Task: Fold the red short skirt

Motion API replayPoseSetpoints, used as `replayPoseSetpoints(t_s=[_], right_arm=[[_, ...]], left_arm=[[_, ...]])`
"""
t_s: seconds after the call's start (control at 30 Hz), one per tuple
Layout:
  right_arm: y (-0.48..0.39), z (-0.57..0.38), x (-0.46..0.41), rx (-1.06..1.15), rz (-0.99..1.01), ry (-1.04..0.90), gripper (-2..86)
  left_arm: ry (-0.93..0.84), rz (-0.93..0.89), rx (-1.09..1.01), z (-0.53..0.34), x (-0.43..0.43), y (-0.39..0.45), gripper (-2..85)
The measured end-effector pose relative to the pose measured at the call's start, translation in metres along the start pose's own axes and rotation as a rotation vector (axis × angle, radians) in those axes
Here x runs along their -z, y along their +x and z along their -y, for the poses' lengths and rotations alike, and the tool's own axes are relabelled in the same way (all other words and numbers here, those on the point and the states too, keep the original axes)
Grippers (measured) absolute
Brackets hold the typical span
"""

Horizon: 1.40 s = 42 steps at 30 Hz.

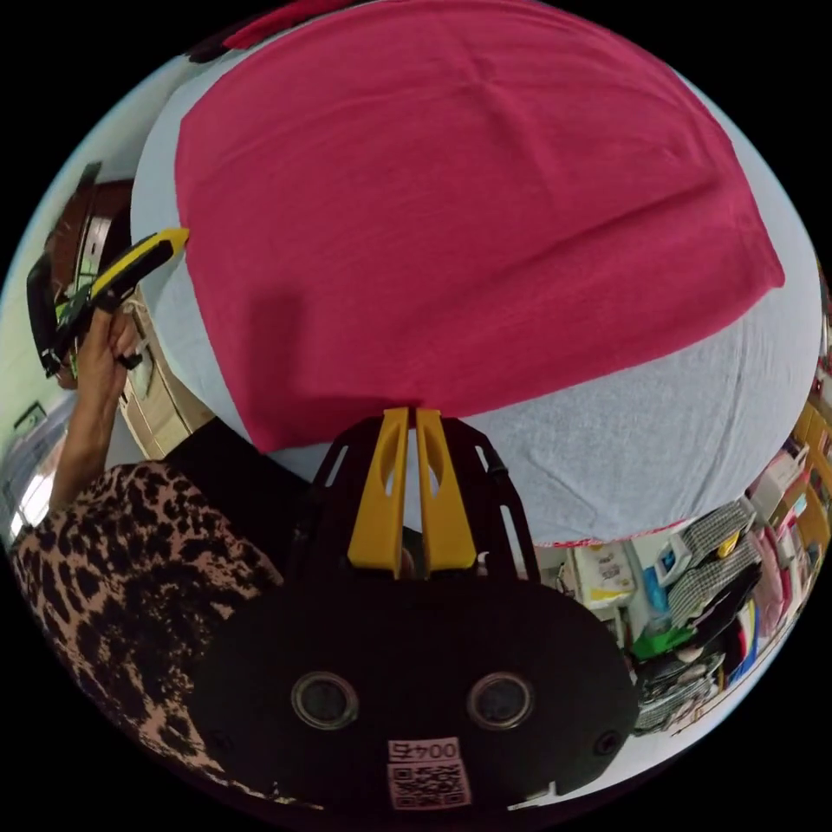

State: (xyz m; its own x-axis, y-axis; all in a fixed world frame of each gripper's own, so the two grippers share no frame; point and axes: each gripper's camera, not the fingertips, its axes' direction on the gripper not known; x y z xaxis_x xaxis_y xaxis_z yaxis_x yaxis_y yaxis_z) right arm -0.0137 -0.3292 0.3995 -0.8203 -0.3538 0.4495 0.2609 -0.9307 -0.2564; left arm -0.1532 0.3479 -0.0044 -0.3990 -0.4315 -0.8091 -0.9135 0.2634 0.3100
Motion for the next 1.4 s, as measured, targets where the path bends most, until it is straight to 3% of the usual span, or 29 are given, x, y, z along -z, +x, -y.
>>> replayPoseSetpoints(t_s=[0.47,1.07,1.27,1.4], right_arm=[[-0.066,0.002,-0.057,0.266,-0.225,-0.066,-1.0],[-0.084,-0.029,-0.107,0.366,-0.247,0.06,-0.9],[-0.064,-0.036,-0.108,0.193,-0.082,0.045,-0.7],[-0.068,-0.056,-0.078,0.043,-0.072,0.18,-0.7]], left_arm=[[-0.05,0.071,-0.008,0.015,0.008,0.02,0.3],[-0.212,0.266,-0.072,0.059,0.025,0.062,0.3],[-0.211,0.218,-0.188,0.064,0.039,0.055,0.3],[-0.233,0.081,-0.253,0.07,0.053,0.031,0.3]])
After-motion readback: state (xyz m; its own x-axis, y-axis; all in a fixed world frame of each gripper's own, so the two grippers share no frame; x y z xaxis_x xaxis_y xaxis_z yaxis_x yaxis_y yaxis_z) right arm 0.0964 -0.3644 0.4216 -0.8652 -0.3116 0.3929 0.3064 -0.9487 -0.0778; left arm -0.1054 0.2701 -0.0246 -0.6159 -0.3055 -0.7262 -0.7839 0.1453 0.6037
